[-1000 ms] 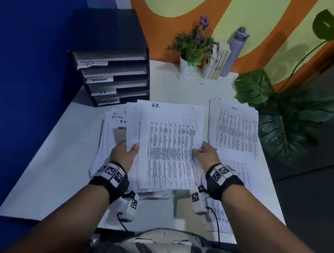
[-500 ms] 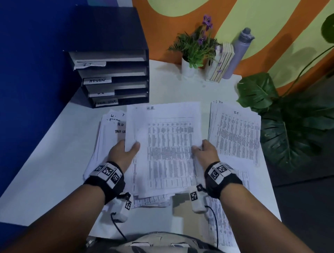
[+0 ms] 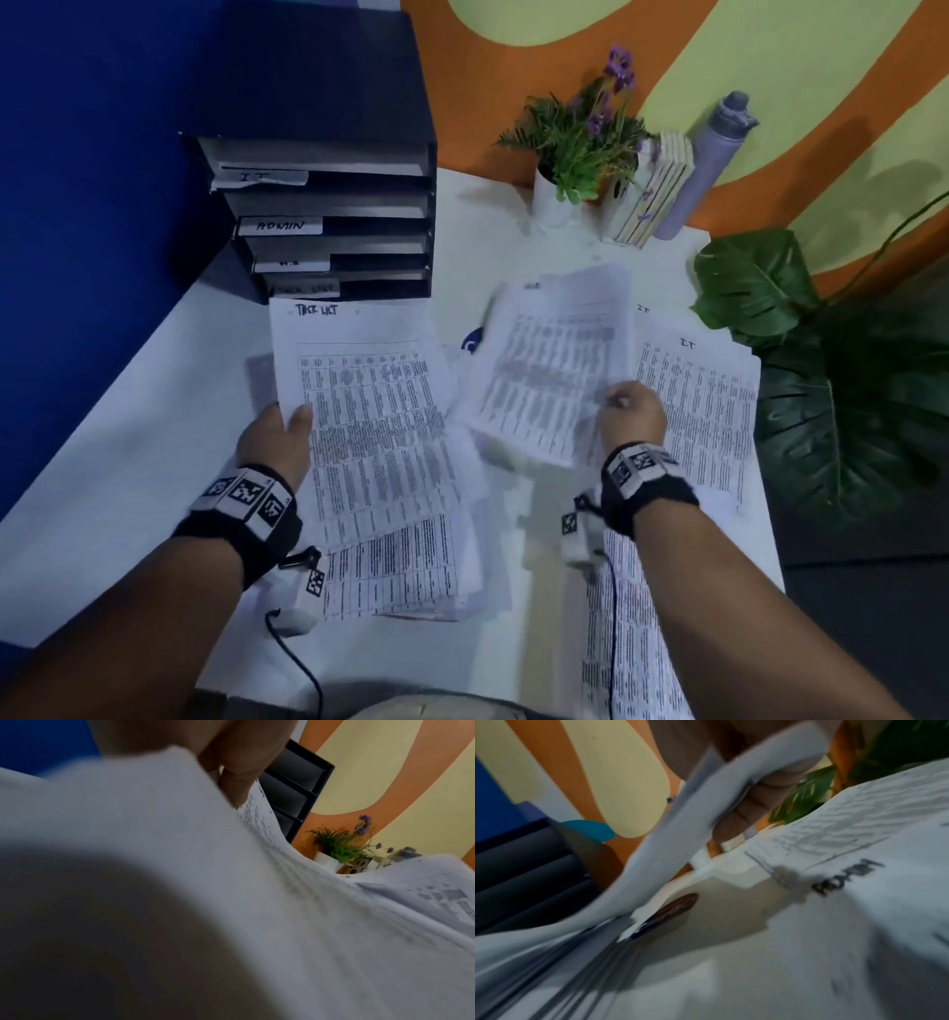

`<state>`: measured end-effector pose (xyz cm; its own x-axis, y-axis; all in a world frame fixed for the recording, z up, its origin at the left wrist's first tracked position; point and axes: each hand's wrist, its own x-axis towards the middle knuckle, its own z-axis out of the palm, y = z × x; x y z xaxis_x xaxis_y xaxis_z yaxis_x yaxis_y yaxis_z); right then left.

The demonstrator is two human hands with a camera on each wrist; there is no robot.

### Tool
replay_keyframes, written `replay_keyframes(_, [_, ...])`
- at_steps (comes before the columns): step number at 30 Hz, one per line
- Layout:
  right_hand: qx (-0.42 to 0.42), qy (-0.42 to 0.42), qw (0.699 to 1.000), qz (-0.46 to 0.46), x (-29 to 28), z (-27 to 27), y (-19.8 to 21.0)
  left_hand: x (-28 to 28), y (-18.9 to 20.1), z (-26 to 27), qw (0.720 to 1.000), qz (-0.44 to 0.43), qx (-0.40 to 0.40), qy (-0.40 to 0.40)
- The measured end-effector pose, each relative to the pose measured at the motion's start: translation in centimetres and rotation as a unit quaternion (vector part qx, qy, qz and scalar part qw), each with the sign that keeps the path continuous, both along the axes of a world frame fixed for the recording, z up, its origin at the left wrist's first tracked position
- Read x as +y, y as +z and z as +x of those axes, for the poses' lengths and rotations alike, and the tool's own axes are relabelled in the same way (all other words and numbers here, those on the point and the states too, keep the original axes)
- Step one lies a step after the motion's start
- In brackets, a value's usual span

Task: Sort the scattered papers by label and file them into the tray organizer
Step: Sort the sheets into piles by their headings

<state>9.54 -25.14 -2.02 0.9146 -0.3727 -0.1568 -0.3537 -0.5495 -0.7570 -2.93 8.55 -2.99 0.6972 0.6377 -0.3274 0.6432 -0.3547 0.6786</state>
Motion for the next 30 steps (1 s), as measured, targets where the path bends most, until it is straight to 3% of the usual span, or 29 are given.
replay_keyframes(10, [0.071,0.076,0.991,-0.081,-0.5,6.0,-3.1,3.5,-1.4,-2.6,0.998,0.01,0.052,0.038])
replay_keyframes(12, [0.087,0.089,0.989,-0.087,0.4,6.1,-3.2,4.3,-1.6,-2.8,0.997,-0.007,0.064,0.044])
replay_keyframes(15, [0.112,0.122,0.971,-0.172,2.1,5.2,-2.4,5.4,-1.6,-3.2,0.996,-0.03,0.079,0.04])
replay_keyframes(18, [0.054,0.142,0.962,-0.226,4.8,2.0,-0.9,6.0,-1.5,-3.3,0.994,-0.066,0.076,0.045])
replay_keyframes(20, [0.037,0.18,0.968,-0.171,7.0,-1.5,-0.2,6.2,-1.8,-3.4,0.99,-0.115,0.057,0.056])
replay_keyframes(21, [0.068,0.211,0.971,-0.094,8.1,-3.6,0.1,6.3,-1.9,-3.3,0.987,-0.142,0.05,0.064])
replay_keyframes(23, [0.176,0.274,0.944,0.051,9.9,-7.3,-0.1,6.4,-2.1,-3.4,0.978,-0.189,0.03,0.079])
replay_keyframes(25, [0.232,0.332,0.914,0.028,11.0,-9.4,-1.2,6.8,-2.9,-3.4,0.972,-0.216,0.02,0.084])
replay_keyframes(30, [0.207,0.357,0.909,-0.062,13.2,-10.4,-2.7,6.4,-2.0,-3.8,0.971,-0.229,0.02,0.066])
